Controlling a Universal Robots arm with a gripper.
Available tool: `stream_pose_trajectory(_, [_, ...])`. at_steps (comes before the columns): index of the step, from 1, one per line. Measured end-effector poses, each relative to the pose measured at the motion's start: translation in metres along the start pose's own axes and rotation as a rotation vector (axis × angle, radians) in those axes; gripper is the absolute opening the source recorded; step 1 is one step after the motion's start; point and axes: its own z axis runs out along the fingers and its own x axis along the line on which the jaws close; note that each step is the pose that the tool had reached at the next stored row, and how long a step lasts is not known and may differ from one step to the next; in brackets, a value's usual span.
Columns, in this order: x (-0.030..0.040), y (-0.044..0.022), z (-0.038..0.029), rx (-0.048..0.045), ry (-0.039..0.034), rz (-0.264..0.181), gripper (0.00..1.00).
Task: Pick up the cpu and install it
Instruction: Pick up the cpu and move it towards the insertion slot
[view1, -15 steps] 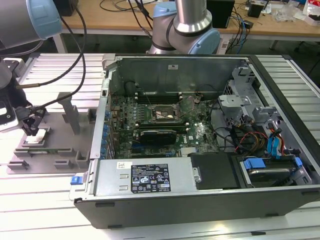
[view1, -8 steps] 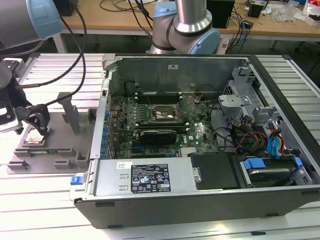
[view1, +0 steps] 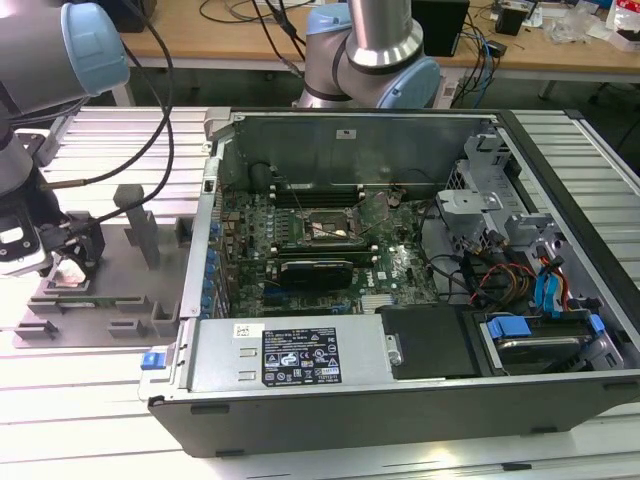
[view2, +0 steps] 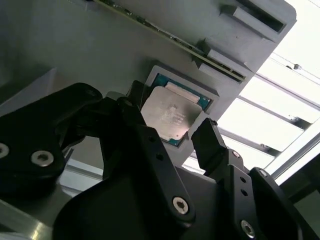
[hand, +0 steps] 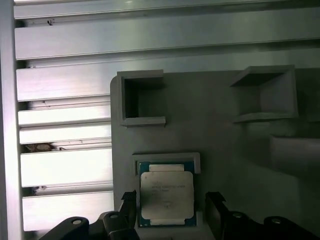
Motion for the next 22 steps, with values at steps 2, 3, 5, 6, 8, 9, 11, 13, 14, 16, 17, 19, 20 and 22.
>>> stream_pose_trajectory(2, [0.0000,0.0000,0.0019,0.0000,0.0008,-0.020,0.66])
stream_pose_trajectory(3, [0.0000,0.0005,0.0029,-0.0001,0.0009,-0.022,0.66])
stream_pose_trajectory(5, [0.0001,0.0018,0.0041,-0.0006,0.0009,-0.022,0.66])
stream_pose_trajectory(6, [0.0002,0.0036,0.0050,-0.0007,0.0009,-0.022,0.66])
stream_pose_trajectory(8, [0.0005,0.0080,0.0074,-0.0009,0.0007,-0.022,0.66])
stream_pose_trajectory(9, [0.0005,0.0080,0.0086,-0.0006,0.0011,-0.023,0.66])
stream_pose_trajectory(11, [0.0006,0.0080,0.0097,-0.0004,0.0018,-0.039,0.66])
stream_pose_trajectory(13, [0.0019,0.0081,0.0109,-0.0006,0.0015,-0.039,0.66])
stream_pose_trajectory(14, [0.0025,0.0083,0.0112,-0.0004,0.0018,-0.039,0.66])
stream_pose_trajectory(16, [0.0040,0.0086,0.0116,-0.0006,0.0015,-0.039,0.66])
stream_pose_trajectory(17, [0.0044,0.0086,0.0117,-0.0005,0.0015,-0.038,0.66])
stream_pose_trajectory(19, [0.0047,0.0085,0.0122,-0.0003,0.0017,-0.038,0.66])
stream_pose_trajectory(20, [0.0048,0.0085,0.0128,-0.0003,0.0016,-0.038,0.66])
stream_pose_trajectory(22, [0.0048,0.0085,0.0130,-0.0003,0.0018,-0.038,0.66])
